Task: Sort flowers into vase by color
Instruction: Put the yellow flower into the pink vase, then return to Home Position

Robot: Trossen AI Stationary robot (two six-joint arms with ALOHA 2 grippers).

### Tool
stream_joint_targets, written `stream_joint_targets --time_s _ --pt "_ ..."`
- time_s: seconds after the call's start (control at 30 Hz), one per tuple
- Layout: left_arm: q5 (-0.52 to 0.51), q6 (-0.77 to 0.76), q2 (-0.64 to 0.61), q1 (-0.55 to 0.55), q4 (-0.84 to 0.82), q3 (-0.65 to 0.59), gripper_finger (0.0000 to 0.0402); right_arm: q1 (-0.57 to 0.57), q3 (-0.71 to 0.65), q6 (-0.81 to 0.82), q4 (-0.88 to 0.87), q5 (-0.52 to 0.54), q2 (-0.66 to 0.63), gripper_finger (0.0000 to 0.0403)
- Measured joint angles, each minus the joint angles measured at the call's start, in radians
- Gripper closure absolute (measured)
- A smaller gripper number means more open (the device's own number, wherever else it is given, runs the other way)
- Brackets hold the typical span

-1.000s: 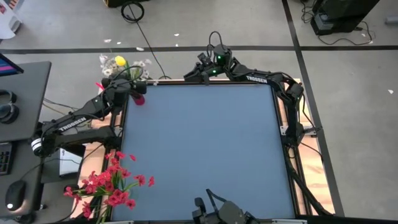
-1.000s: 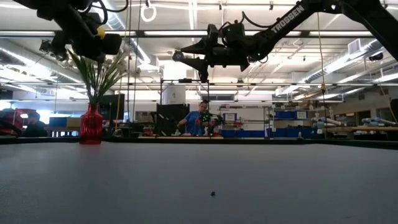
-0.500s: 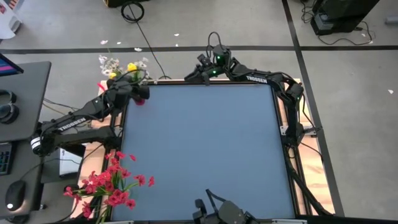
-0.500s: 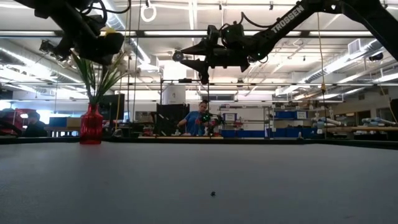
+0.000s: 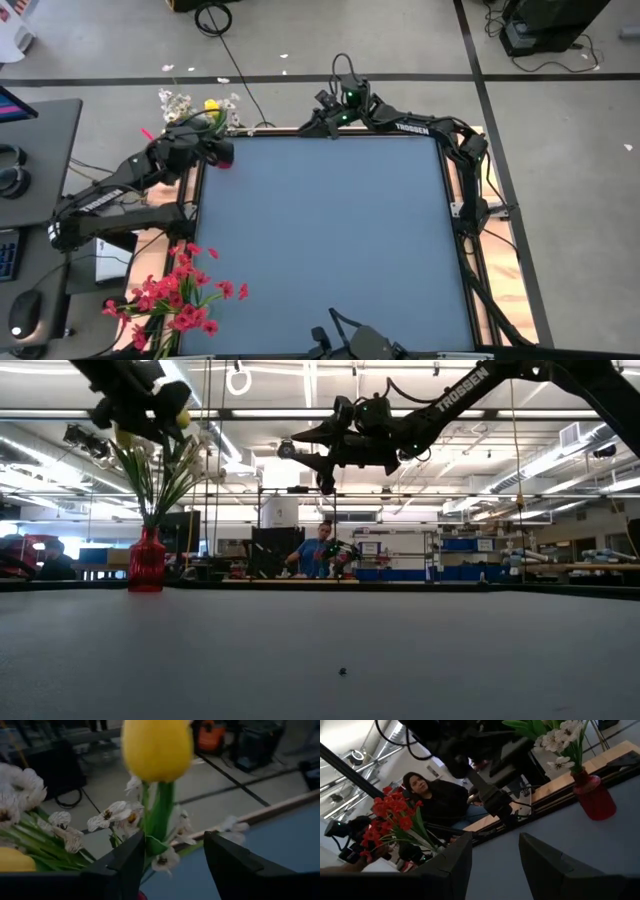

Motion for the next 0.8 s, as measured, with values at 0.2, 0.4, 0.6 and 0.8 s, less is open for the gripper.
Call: stream_joint_targets --time_s 0.2,0.4,0.6,0.8 --pt "0.115 -0.024 0.0 -0.043 -0.184 0.176 0.0189 0.0 0.0 0.014 -0.003 0.024 -0.025 0.0231" --pt "0.314 0.04 0.042 -0.114 -0.257 0.345 0.0191 0.013 0.0 -0.112 -0.093 0.147 -0.158 0.0241" --pt "0.417 0.105 0.185 -0.3 -0.135 0.407 0.0224 0.088 0.0 -0.466 -0.458 0.385 -0.367 0.0265" --pt "0.403 0.144 0.265 -0.461 -0.053 0.413 0.0273 0.168 -0.008 -0.593 -0.651 0.549 -0.539 0.0302"
